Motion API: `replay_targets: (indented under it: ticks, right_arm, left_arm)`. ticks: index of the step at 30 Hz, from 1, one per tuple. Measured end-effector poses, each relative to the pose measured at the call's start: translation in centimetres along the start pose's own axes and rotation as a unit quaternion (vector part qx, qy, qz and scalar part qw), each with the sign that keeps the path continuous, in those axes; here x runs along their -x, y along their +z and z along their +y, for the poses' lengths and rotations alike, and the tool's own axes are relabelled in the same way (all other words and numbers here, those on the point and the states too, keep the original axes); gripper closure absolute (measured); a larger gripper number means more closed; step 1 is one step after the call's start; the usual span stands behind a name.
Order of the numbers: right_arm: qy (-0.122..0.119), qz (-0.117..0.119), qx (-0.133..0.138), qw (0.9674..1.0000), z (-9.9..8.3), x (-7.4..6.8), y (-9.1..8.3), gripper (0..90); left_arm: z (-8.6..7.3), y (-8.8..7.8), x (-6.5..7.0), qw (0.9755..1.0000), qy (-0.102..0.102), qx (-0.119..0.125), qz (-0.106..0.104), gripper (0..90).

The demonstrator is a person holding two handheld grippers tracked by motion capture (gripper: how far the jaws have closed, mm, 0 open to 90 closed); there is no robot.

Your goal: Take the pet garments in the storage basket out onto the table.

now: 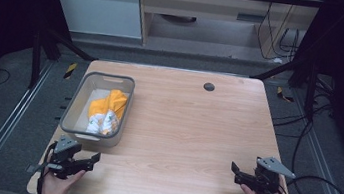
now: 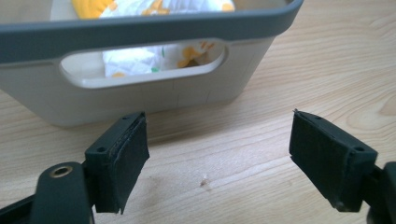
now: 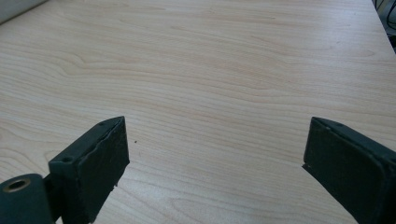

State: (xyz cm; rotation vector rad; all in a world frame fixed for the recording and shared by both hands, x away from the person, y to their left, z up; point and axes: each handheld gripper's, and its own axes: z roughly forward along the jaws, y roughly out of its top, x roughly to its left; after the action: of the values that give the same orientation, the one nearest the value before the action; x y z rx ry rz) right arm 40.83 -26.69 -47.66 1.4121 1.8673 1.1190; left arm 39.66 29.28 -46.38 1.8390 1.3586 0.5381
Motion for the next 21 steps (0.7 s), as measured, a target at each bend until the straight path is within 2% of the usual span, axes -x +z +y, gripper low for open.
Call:
replay_targets:
  ticks: [2,5,8,13,16,21]
  right_arm:
    - [0.001,-0.003,0.005,1.0000,0.0,0.1,-0.1,8.9]
    - [0.008,-0.003,-0.006,0.9999,-0.2,0.2,0.0,9.1]
    - [0.002,-0.006,-0.007,1.0000,-0.2,0.3,0.0,9.1]
    - [0.000,-0.004,-0.012,0.9999,-0.3,0.1,0.1,8.8]
    - [0.001,-0.002,-0.013,0.9999,-0.3,0.0,0.2,8.5]
    - [0.000,0.001,-0.012,0.9999,-0.3,0.1,0.1,8.5]
  left_arm:
    - [0.2,-0.3,0.1,1.0000,0.004,0.008,-0.001,20.6]
    - [0.4,-0.5,0.3,0.9999,0.001,0.014,-0.004,21.4]
    - [0.7,-1.0,0.4,0.9997,0.001,0.021,-0.012,21.9]
    - [1.2,-1.7,0.4,0.9994,0.002,0.035,-0.006,22.1]
    - [1.6,-2.3,0.2,0.9989,-0.004,0.046,-0.004,22.1]
    - [2.0,-2.8,0.2,0.9988,0.000,0.048,-0.001,22.1]
